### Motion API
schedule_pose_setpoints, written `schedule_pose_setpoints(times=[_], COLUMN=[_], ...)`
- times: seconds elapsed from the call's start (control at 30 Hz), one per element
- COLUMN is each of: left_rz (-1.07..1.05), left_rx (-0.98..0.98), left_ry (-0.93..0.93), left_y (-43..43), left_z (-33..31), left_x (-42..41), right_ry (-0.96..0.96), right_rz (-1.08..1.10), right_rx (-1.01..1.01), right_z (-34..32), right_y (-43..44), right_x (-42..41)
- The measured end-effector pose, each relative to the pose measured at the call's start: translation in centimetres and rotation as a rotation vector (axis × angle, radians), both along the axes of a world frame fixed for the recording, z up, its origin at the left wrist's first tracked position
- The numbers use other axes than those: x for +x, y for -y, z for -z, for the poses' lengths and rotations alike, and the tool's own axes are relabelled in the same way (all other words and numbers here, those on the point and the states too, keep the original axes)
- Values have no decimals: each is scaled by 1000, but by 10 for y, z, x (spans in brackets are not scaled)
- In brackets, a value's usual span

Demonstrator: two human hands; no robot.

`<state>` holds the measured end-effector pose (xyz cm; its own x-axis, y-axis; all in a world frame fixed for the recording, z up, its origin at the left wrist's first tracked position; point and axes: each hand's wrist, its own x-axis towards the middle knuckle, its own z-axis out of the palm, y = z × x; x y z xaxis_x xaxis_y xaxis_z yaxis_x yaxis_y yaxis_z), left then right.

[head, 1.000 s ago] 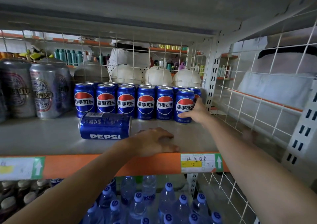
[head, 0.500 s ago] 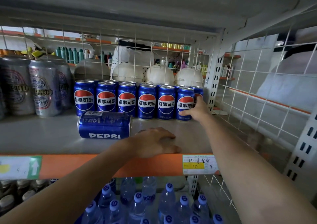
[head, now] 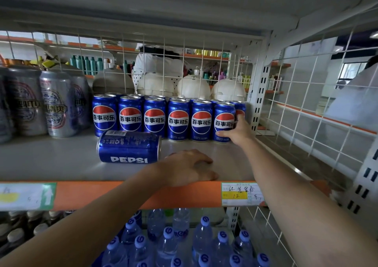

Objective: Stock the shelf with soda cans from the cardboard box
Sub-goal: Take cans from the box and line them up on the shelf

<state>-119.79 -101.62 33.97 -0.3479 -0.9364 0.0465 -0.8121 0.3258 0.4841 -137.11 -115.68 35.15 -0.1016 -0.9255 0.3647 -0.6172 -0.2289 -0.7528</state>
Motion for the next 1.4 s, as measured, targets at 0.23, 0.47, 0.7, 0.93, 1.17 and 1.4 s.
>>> schedule_pose_setpoints(times=[0.23,0.47,0.7,0.93,1.17,1.4], left_rz=[-5,50,22,-270,-283,-300], left_rx=[-64,-299,-535,-445,-200,-363], left_ry=[26,9,36,225,205,112], left_y=[1,-12,-38,-43,-35,-26], left_z=[2,-2,-15,-39,-38,-25], left_x=[0,3,33,108,135,139], right_ry=[-185,-341,-450,-531,-542,-541], right_rz=[-14,-183,-332,-405,-396,-368], right_rx=[83,94,28,-3,21,-24], right_z=[-11,-24,-23,-1,12,13], right_y=[-22,-72,-127,-140,-140,-142], right_x=[4,-2,10,38,44,43])
